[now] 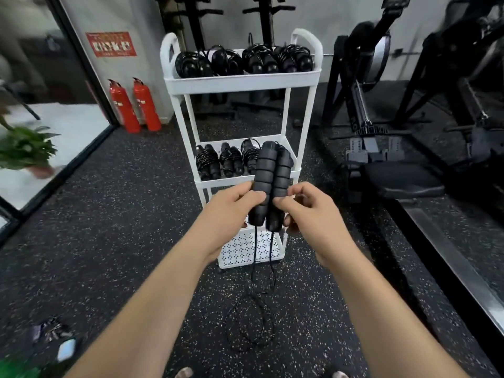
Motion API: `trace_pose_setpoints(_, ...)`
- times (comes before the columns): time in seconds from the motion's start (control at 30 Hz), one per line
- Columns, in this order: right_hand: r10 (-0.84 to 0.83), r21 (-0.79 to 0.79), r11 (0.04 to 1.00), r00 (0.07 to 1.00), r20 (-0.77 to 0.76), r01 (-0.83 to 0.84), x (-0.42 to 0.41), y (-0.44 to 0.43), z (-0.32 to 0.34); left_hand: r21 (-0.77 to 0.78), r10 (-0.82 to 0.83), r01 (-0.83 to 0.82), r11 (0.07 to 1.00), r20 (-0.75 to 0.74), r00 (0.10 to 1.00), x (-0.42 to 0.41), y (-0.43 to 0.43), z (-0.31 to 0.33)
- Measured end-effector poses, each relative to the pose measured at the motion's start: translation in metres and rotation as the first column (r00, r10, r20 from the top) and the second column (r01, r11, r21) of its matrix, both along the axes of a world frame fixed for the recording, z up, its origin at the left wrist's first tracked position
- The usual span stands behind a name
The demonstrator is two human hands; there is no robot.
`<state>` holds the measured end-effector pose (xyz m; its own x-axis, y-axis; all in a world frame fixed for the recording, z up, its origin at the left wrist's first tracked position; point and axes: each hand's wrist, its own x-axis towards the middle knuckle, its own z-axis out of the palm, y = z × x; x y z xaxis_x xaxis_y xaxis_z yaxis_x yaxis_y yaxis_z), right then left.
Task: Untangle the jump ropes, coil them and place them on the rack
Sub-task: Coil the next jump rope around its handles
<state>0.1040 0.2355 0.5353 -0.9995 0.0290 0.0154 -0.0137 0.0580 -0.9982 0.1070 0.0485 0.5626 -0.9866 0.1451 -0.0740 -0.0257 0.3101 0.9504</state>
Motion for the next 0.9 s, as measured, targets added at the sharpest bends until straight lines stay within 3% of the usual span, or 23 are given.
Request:
trace_pose_setpoints(0.27, -0.017, -0.094, 0.995, 0.999, 0.035, 0.020, -0.002, -0.004, -0.032, 0.079, 0.004, -0.012, 0.997, 0.101, 0.995, -0.004, 0.001, -0.038)
trace_pose_setpoints(0.47, 0.015, -0.144, 0.990, 0.998, 0.063, -0.006, -0.008, -0.003, -0.037, 0.116, -0.015, 0.006, 0.993, 0.076, 0.997, -0.014, 0.002, -0.046)
trace_pose_setpoints(0.73, 0.056, -0.156, 0.987, 0.992, 0.115, -0.037, -0.004, 0.002, -0.040, 0.072, 0.031, -0.031, 0.997, 0.003, 1.000, -0.016, -0.001, -0.053)
trace_pose_setpoints(0.9, 0.042, -0.192, 0.981, 0.994, 0.099, -0.022, 0.003, -0.002, -0.040, -0.128, -0.038, 0.031, 0.991, -0.057, 0.998, -0.010, 0.003, -0.053)
